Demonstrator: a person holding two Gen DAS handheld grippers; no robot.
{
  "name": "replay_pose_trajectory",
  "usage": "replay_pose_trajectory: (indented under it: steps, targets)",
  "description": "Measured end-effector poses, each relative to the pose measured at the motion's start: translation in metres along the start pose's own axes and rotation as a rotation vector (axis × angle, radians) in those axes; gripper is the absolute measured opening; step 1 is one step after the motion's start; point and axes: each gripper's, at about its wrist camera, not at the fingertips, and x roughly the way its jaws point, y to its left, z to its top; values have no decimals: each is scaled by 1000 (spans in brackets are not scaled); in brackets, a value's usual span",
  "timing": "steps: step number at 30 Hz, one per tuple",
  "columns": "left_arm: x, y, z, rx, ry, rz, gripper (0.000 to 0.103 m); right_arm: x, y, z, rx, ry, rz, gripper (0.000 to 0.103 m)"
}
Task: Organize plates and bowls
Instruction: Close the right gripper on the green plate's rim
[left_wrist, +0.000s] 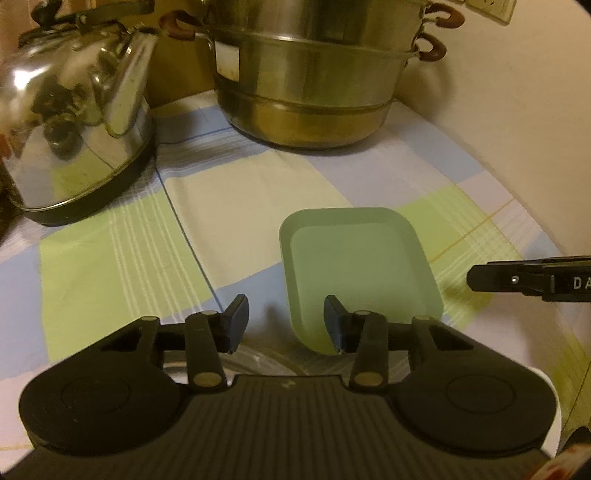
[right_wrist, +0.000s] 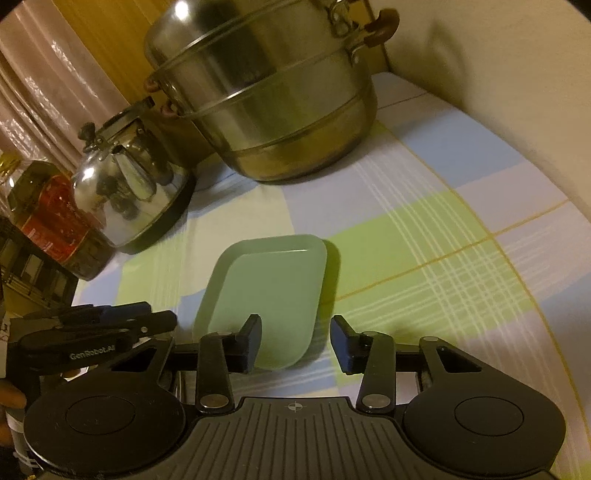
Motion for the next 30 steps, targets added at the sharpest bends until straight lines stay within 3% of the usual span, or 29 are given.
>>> replay_pose_trajectory:
  steps: [9, 14, 19, 22, 24, 30]
  targets:
    - [37, 1, 7, -14, 59, -2, 32, 40, -2, 14, -15, 53, -36, 32]
    - [50, 6, 7, -47, 93, -10, 22, 54, -6, 15, -12, 79, -53, 28]
    - [54, 3, 12, -44, 83, -3, 17, 65, -7, 13, -22, 102, -63, 20]
    - [56, 1, 13, -56, 87, -21, 8, 67, -9, 13, -12, 99, -61, 12]
    - [56, -2, 13, -49, 83, -8, 8, 68, -10, 13, -11, 100, -61, 5]
    - [53, -6, 11, -39, 68, -8, 6, 66, -7, 11, -39, 85, -80, 4]
